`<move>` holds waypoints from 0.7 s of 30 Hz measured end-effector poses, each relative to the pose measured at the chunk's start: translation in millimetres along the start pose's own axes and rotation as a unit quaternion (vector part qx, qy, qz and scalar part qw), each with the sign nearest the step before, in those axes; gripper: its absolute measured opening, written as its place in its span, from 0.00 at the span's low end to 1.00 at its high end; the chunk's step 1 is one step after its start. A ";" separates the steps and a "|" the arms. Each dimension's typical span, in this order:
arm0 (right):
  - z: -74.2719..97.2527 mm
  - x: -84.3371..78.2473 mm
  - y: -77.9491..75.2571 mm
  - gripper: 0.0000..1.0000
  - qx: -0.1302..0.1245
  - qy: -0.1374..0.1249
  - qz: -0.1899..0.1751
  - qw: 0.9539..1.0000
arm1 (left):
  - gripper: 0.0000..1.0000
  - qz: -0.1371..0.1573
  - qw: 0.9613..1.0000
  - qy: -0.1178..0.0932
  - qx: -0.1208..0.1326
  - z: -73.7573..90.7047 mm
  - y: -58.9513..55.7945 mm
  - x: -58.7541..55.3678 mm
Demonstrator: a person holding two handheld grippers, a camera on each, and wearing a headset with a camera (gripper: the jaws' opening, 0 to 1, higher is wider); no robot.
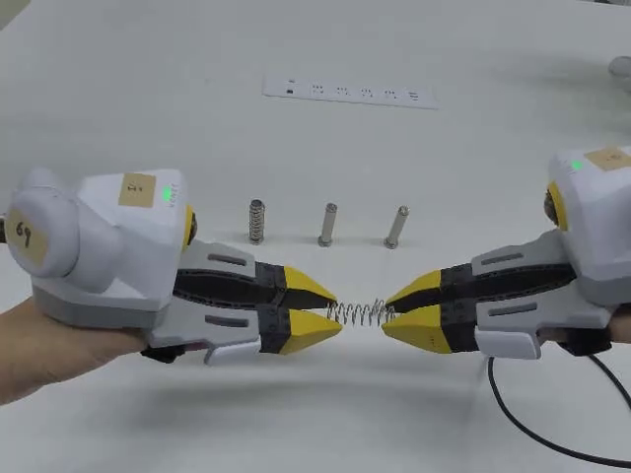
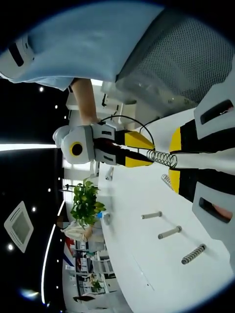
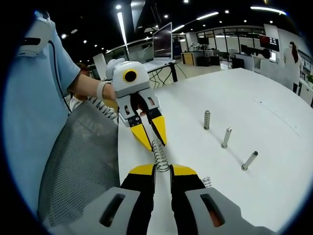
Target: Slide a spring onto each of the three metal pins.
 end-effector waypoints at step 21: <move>2.0 13.7 4.5 0.08 0.009 0.054 0.044 0.998 | 0.03 -0.007 1.000 0.009 -0.006 -1.2 2.3 0.4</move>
Point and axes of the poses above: the centre of the closed fingertips' face, and the gripper's own axes: z roughly backward along the fingers, y roughly to its left, x roughly out of its top, the point moved 5 cm from there along z, roughly backward along the fingers, and after that the axes turned 9 degrees about -y, right-handed, at the moved point
